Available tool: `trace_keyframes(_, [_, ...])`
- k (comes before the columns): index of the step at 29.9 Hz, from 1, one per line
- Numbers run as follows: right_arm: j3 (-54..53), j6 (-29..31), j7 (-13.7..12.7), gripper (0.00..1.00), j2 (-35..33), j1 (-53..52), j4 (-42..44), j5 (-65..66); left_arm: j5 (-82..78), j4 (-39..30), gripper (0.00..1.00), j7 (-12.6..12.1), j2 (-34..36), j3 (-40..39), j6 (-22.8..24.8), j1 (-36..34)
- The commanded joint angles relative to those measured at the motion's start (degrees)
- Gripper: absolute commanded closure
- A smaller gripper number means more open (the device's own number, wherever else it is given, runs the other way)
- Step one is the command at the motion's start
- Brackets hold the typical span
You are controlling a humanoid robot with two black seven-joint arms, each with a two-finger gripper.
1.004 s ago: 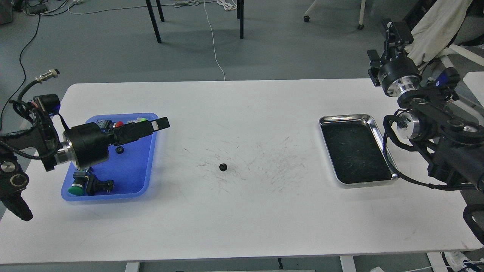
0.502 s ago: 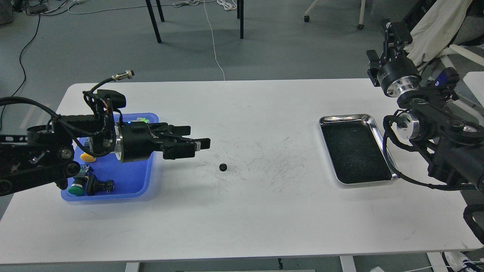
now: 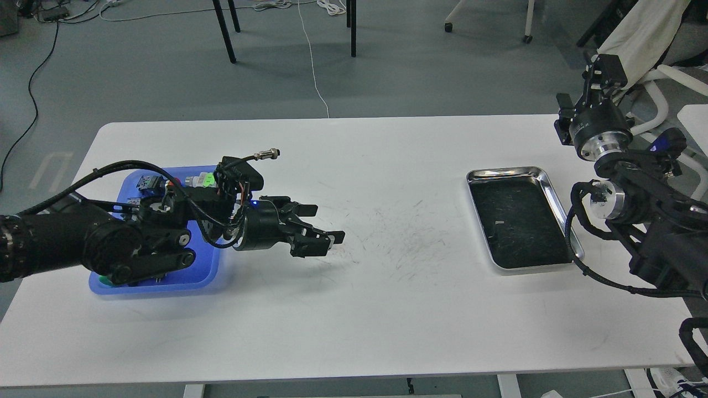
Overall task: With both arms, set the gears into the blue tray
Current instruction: 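Close the left gripper on the black gear on the table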
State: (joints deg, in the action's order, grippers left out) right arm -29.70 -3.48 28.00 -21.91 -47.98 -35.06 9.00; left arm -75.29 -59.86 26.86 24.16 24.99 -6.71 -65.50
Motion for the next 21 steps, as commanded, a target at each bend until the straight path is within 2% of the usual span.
trace_keyframes(1, [0.0,-0.5,0.0,0.04,0.0,0.2,-0.1,0.0,-4.1,3.3,0.03,0.0,-0.8,-0.1,-1.8,2.8])
trace_keyframes(4, [0.1,-0.7,0.0,0.04,0.2,0.2,-0.1,0.0,-7.1,5.0,0.08,0.0,-0.9,0.1,-2.2,3.9])
trace_keyframes(12, [0.5,-0.9,0.0,0.04,0.6,0.2,0.0,0.0,-8.6,7.0,0.11,0.0,-2.1,-0.3,-3.0,4.4])
trace_keyframes(21, [0.7,-0.9,0.0,0.04,0.5,0.6,1.1,0.2,-10.1,9.8,0.18,0.3,-6.6,0.0,-3.5,3.8])
